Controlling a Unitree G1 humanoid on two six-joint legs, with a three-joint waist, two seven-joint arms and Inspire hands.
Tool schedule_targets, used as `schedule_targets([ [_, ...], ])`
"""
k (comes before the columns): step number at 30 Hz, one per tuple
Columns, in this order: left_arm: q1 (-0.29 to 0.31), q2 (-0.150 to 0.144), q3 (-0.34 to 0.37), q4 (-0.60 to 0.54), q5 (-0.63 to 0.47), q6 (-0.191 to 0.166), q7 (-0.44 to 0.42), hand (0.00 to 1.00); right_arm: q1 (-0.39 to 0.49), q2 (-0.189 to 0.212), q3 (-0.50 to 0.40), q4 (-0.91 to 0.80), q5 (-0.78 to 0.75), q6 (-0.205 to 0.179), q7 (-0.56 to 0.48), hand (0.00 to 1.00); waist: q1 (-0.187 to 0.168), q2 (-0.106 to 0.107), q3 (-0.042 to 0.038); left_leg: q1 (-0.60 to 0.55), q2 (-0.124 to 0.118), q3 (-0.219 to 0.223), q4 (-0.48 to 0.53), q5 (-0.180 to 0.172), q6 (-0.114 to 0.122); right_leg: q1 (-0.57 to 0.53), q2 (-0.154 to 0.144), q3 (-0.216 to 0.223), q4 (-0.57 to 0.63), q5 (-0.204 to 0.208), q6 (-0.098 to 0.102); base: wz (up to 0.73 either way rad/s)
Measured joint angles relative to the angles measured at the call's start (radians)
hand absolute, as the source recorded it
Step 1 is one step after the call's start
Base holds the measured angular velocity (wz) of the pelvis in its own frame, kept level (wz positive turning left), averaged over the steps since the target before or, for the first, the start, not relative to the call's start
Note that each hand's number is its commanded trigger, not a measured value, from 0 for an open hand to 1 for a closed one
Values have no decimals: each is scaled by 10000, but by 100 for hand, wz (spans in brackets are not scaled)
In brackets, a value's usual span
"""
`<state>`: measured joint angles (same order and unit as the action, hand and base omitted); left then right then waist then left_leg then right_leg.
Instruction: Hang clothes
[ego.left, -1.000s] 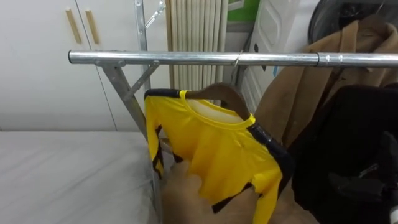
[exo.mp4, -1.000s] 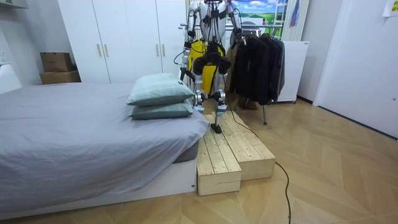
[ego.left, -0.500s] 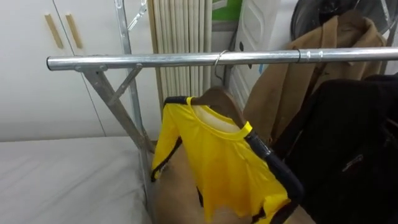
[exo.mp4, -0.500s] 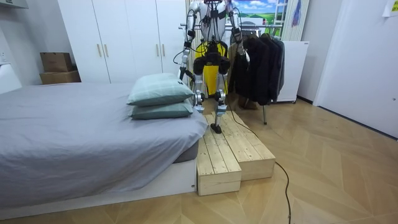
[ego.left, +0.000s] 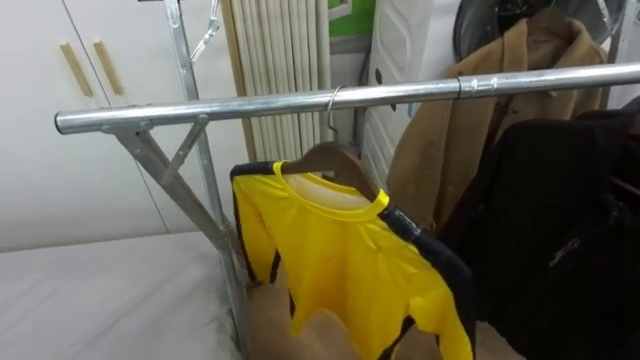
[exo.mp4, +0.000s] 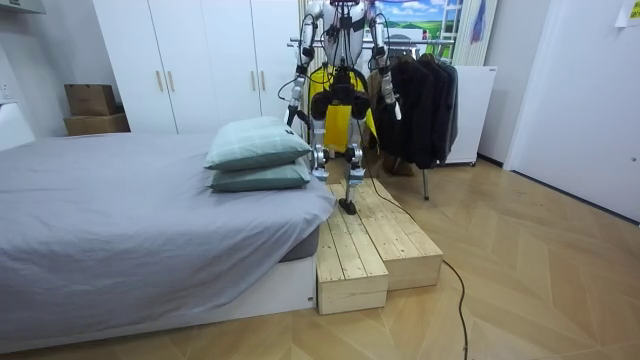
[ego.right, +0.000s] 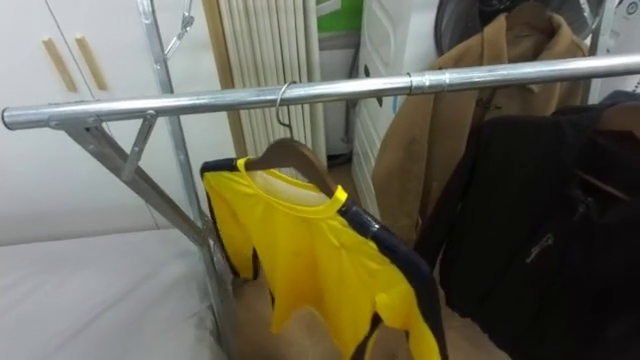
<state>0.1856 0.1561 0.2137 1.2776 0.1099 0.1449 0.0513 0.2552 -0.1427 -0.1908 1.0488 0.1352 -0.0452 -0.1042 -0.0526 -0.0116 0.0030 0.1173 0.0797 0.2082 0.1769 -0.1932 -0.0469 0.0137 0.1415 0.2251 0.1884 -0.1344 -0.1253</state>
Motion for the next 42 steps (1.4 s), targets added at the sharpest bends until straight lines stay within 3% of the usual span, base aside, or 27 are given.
schedule_targets([
  [5,-81,-37,119,-3,10,-2,0,0,0,3,-12,1135,1363,44,318,0,4,43,-6,146,-11,-70,-109,-3,4,77,21,121,2,-20,19,-5],
  [12,-122,-65,175,-2,34,64,4,0,-14,58,-345,2234,1828,762,821,0,-271,-1,24,177,-73,-201,-119,-6,7,65,2,95,175,-152,64,3],
  [18,-131,-89,142,-3,31,92,4,0,-187,84,-351,2499,1761,1337,1082,0,-305,-14,41,182,-72,-215,-122,-7,8,70,3,111,174,-155,66,1],
  [32,-307,-136,55,-14,34,93,4,0,-744,223,-272,2408,1658,1322,1077,0,-286,-6,43,182,-69,-254,-123,-9,10,67,-33,-82,162,-122,42,1],
  [42,-400,-133,-208,-17,-7,4,64,0,-994,227,-181,2361,1600,1000,1481,0,-254,21,36,170,-66,-214,-137,-9,10,67,-31,-82,140,-125,32,0],
])
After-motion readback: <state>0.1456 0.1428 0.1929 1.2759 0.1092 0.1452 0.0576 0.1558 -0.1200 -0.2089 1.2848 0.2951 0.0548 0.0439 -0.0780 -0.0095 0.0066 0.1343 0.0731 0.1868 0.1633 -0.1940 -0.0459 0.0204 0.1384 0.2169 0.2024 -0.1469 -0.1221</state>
